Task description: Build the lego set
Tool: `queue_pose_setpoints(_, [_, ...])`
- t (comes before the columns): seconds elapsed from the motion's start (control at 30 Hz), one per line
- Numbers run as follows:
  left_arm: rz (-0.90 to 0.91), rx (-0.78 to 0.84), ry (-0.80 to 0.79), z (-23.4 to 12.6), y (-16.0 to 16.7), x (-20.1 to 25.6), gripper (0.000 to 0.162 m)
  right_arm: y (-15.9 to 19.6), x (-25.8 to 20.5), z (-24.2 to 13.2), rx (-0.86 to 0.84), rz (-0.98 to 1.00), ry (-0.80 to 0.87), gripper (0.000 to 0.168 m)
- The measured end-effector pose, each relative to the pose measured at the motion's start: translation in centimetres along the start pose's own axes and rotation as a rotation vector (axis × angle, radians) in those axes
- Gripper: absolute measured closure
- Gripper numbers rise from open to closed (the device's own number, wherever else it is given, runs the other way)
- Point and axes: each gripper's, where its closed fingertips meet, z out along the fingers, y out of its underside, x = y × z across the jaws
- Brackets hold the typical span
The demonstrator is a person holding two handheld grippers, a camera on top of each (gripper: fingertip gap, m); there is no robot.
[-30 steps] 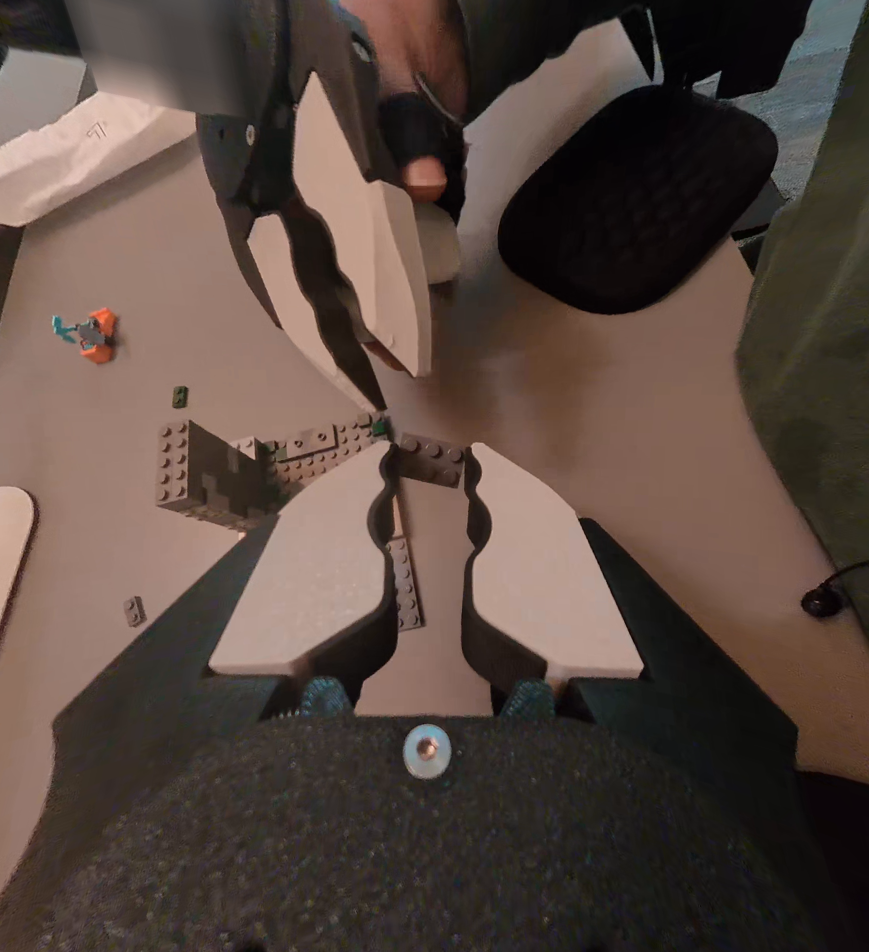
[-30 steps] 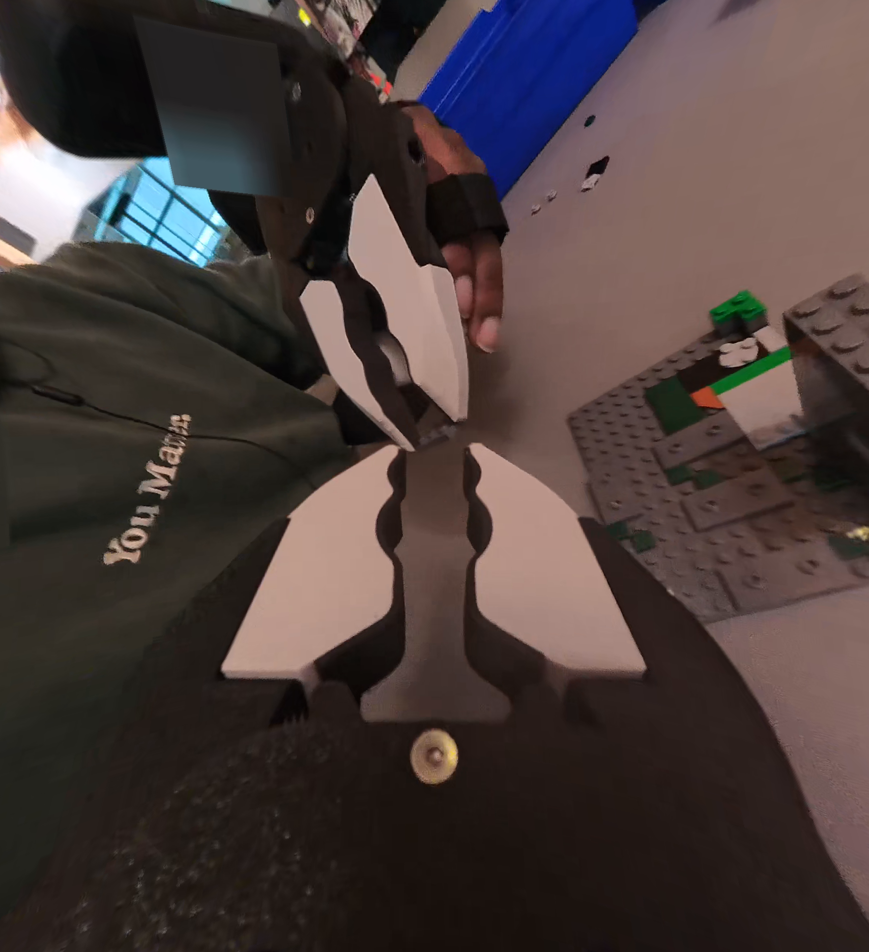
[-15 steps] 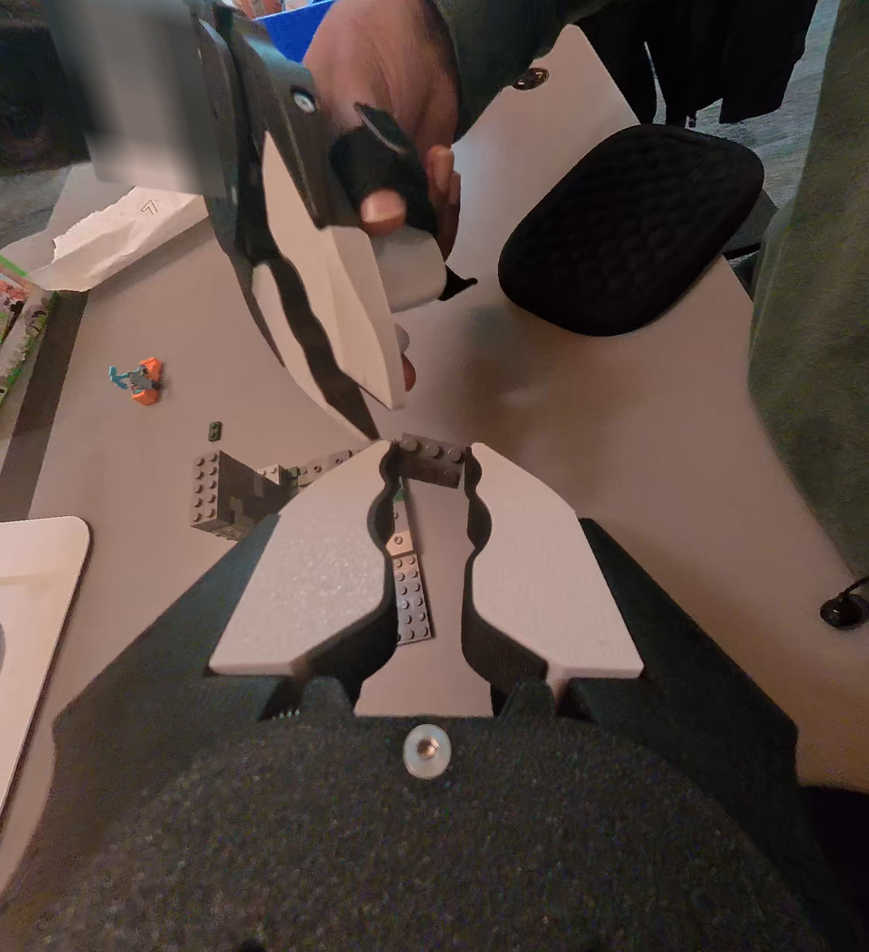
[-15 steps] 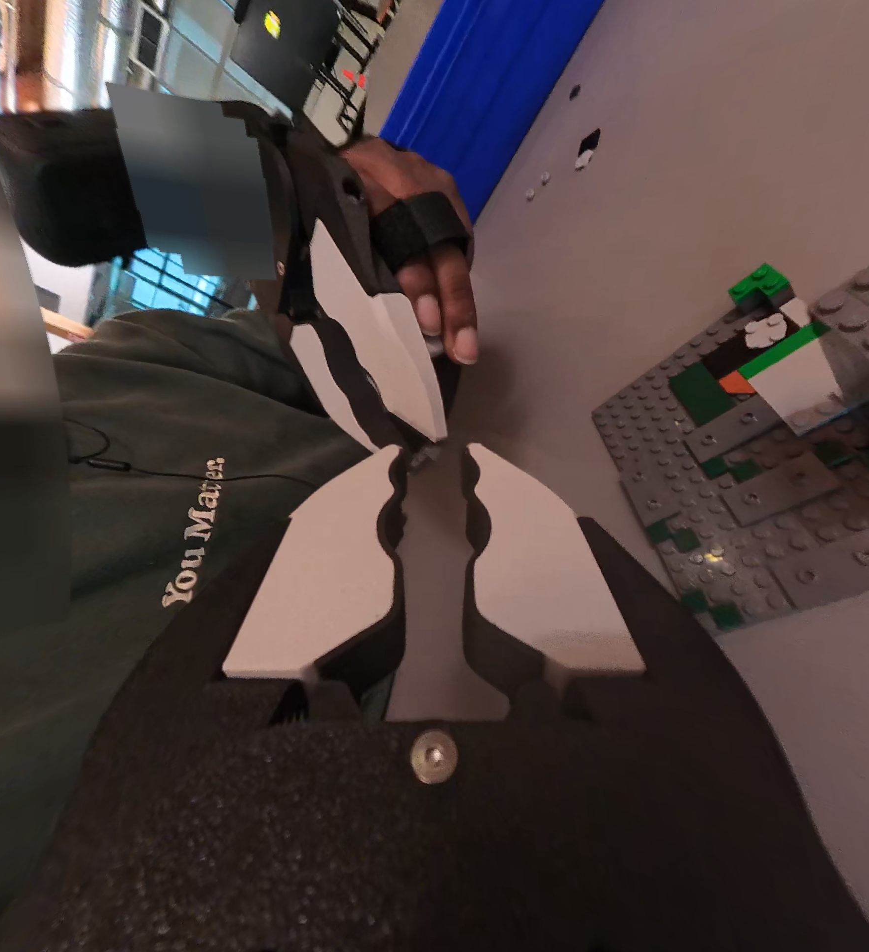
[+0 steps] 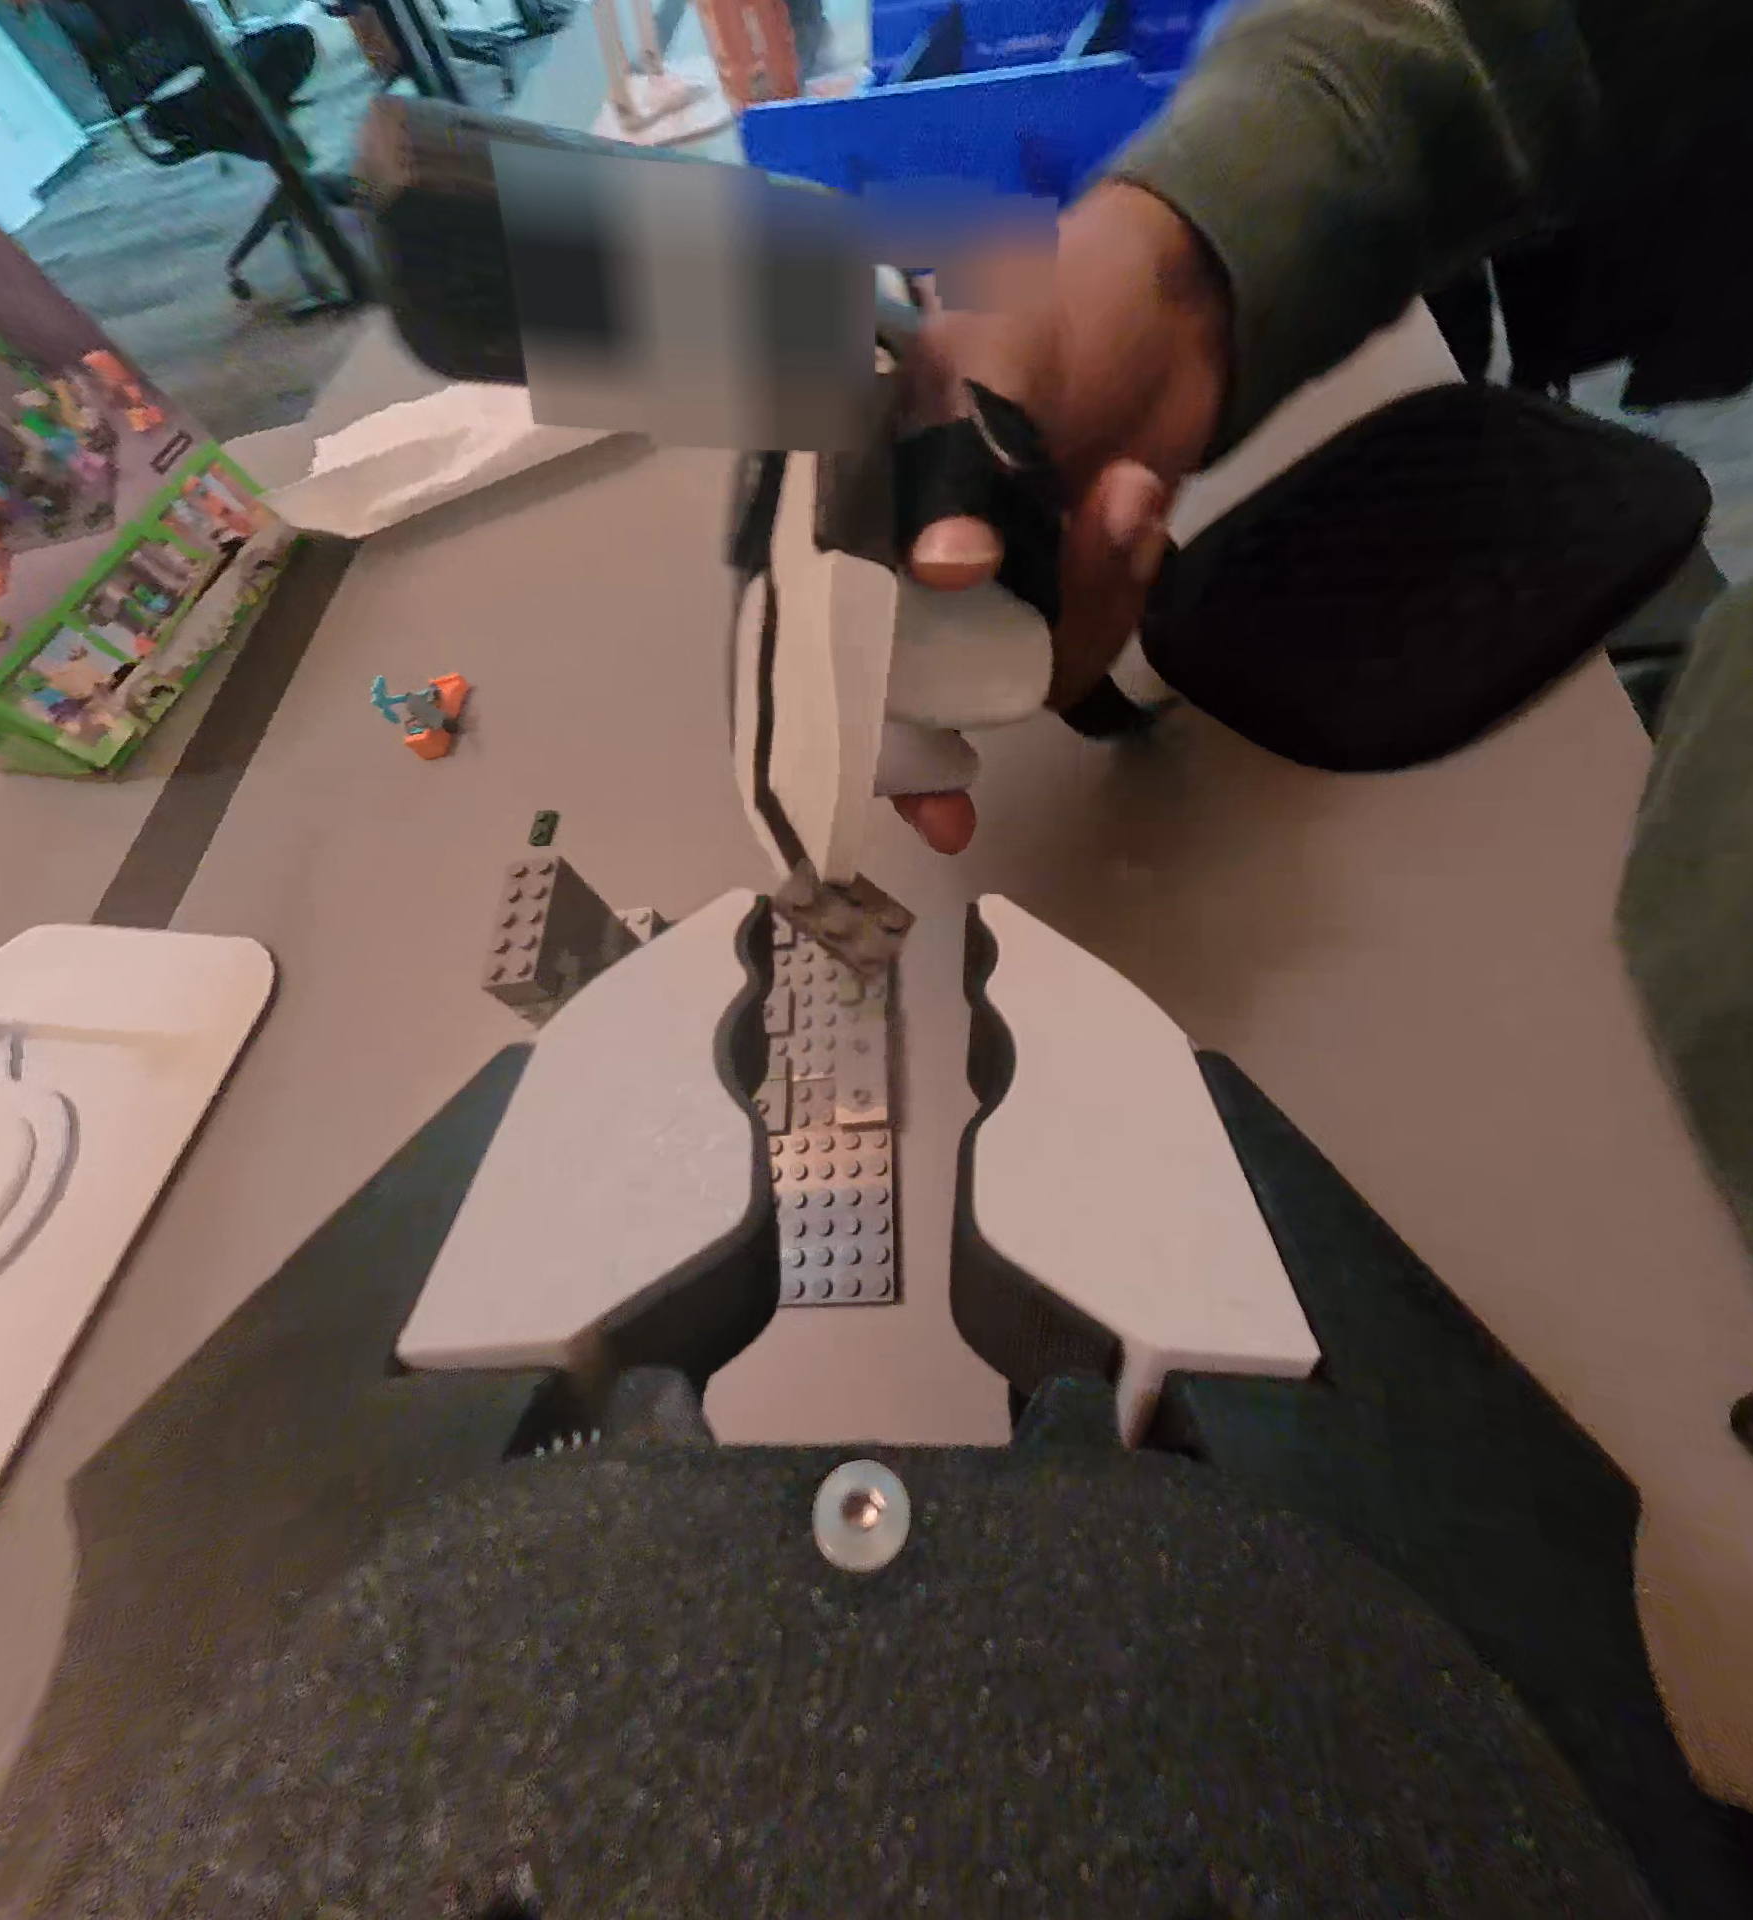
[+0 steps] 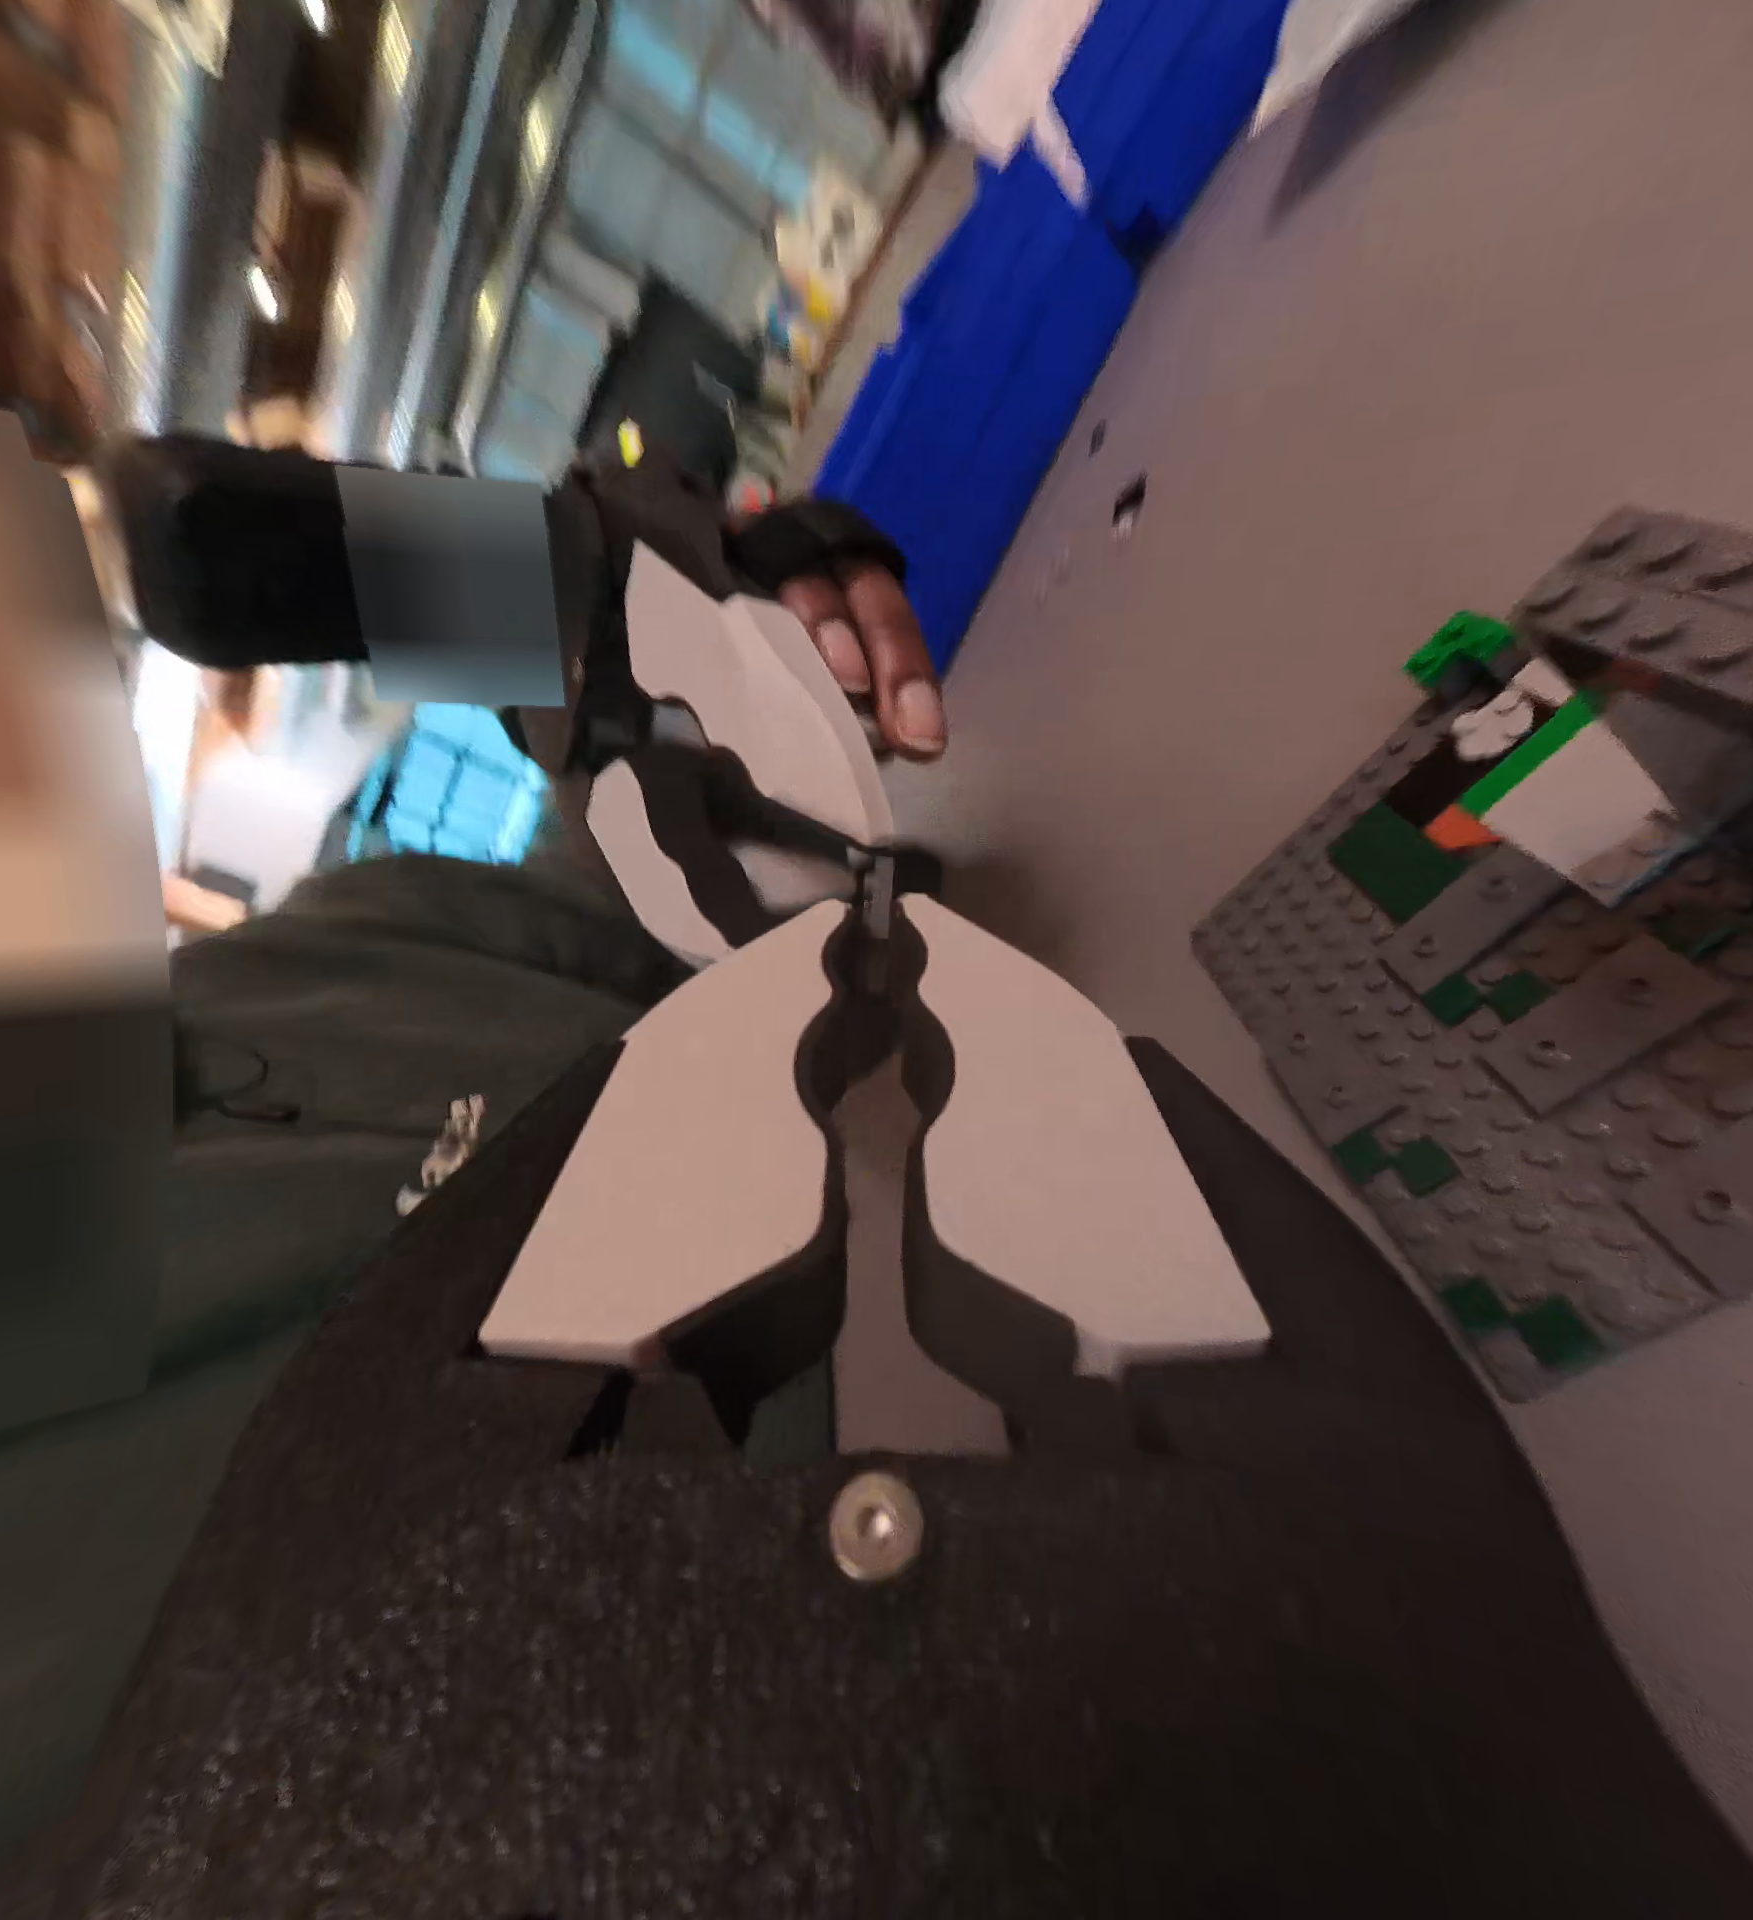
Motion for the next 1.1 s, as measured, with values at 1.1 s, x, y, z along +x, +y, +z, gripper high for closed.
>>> queue_pose_setpoints(1.1, [0.049, 0.094, -0.228, -0.5, -1.1, -1.7, 0.146, -1.9, -1.7, -1.8, 0.397, -0.23, 0.024, 0.153])
